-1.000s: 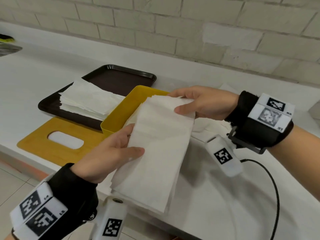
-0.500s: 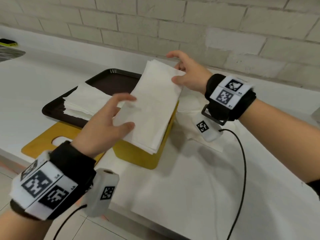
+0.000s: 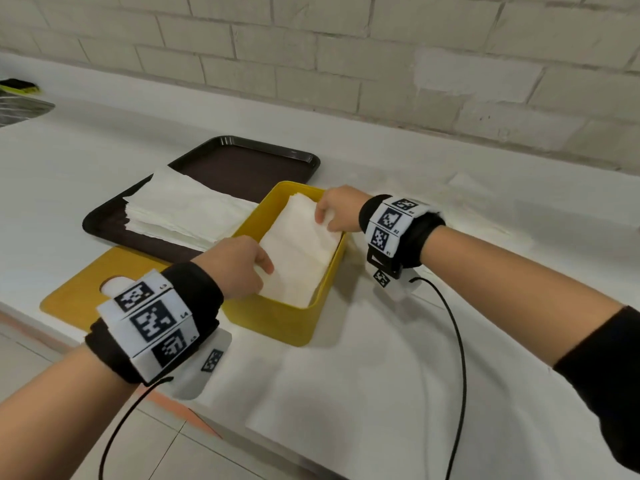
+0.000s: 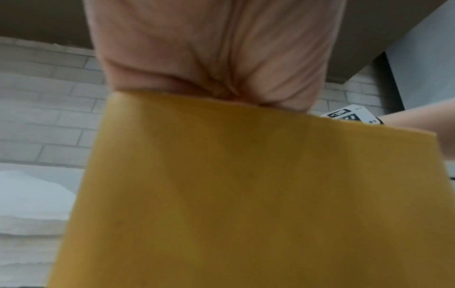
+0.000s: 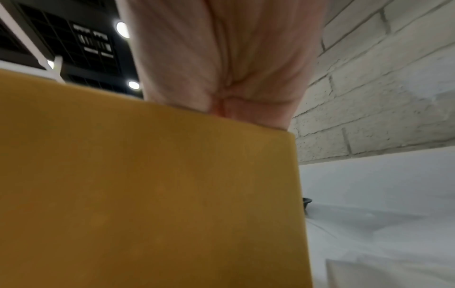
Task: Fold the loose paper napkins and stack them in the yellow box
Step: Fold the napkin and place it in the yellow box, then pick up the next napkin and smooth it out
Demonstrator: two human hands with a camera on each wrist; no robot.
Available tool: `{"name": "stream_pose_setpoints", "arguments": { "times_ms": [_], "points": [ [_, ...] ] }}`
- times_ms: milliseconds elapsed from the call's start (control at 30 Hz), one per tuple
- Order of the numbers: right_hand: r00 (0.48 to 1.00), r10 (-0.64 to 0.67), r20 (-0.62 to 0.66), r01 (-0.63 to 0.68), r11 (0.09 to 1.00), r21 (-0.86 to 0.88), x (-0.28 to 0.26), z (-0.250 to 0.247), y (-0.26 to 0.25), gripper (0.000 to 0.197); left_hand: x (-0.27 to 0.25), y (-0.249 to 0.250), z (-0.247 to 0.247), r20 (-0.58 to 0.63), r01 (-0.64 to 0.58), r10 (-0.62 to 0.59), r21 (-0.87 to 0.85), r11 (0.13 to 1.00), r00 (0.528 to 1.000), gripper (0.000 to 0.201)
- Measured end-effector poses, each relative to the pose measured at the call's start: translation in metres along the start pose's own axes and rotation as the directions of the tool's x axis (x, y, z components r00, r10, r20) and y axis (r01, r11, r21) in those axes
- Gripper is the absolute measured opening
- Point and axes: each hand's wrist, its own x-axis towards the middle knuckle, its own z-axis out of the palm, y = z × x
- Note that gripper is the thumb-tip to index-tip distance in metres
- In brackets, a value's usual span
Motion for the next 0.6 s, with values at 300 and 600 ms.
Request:
{"name": "stream_pose_setpoints", "arguments": {
  "times_ms": [300,600],
  "points": [
    [0.983,-0.02,0.185,0.064,0.97,-0.235,0.004,0.0,-0.024,0.036,-0.006,-0.002,-0.004,0.107,0.081,-0.085,0.041,0.996,0.991,0.031],
    [0.935,-0.03,0.354,0.196,0.875,-0.443,0.034,0.024,-0.027,0.03,0.007,0.0,0.007,0.211,0.088,-0.125,0.176,0.981,0.969,0.037]
  ]
}}
